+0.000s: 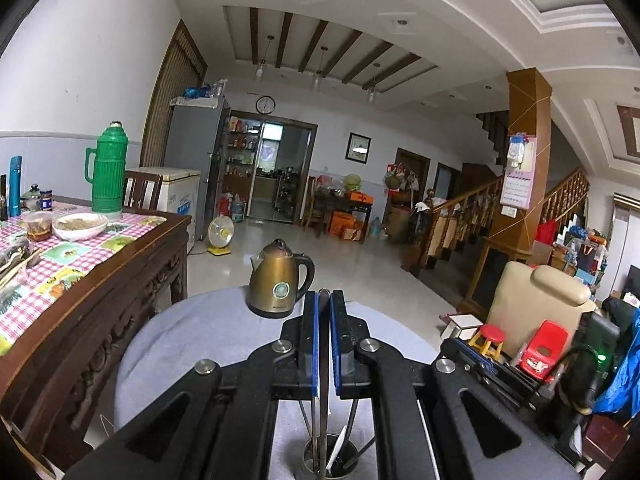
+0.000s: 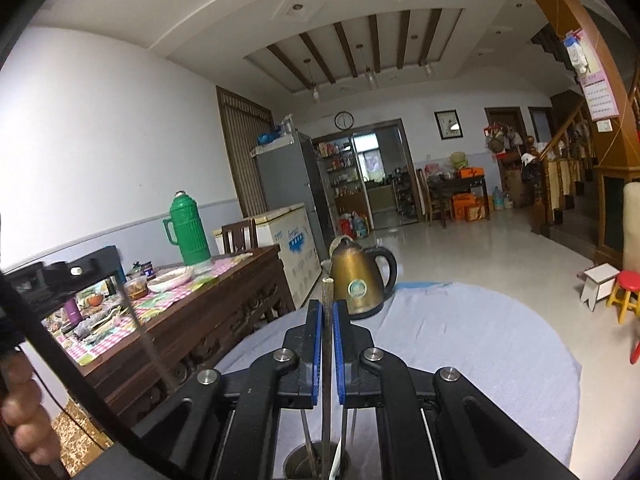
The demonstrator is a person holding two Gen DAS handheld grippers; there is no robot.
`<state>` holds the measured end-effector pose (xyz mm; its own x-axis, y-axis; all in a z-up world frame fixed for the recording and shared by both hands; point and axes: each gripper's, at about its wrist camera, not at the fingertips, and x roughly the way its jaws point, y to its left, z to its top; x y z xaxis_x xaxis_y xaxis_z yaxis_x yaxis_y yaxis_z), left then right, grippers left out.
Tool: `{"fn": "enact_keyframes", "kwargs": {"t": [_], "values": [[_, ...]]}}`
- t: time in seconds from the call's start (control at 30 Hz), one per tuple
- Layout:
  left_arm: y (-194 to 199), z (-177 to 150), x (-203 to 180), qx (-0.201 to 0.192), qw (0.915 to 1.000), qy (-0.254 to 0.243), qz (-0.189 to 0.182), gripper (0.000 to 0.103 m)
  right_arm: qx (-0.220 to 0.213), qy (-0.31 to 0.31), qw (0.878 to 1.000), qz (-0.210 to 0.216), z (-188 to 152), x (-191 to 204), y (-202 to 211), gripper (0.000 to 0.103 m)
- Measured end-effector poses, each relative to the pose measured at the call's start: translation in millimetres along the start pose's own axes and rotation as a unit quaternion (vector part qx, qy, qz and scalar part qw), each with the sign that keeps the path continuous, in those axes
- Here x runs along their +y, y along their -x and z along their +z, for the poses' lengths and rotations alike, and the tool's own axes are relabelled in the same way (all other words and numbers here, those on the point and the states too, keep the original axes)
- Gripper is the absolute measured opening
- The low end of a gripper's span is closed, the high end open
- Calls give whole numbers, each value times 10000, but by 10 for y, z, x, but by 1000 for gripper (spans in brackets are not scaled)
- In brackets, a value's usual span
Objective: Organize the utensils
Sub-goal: 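Lift the spoon and chopstick and carry both tools over the cup, then lower the spoon and chopstick into the cup and open both tools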
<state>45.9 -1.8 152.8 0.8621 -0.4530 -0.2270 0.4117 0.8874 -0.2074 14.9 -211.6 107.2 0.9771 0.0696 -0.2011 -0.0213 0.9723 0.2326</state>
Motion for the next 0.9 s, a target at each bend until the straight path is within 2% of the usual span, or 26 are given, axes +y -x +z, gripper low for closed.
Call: {"fn": "enact_keyframes", "kwargs": {"t": [0.23,0.43,0.57,0.77,0.83,0.9], "values": [[-338,-227,58,92,9998,143,129,6,180,-61,9998,-26,-140,-63,-50,6],[-569,-422,85,334,9985,291,335,5,361,-82,9993,-18,-201,-114,-125,6],[-668,-544,19,534,9977,161,387,5,534,-109,9985,-30,-287,-159,-183,6],[-839,-750,-132,1115,9912,-304,640,6,915,-203,9956,13,-440,-270,-272,7],[-853,-813,-161,1241,9881,-462,778,18,939,-266,9952,21,-460,-332,-260,7],[-838,-841,-173,1277,9857,-569,941,46,903,-311,9954,-17,-470,-381,-228,7]]}}
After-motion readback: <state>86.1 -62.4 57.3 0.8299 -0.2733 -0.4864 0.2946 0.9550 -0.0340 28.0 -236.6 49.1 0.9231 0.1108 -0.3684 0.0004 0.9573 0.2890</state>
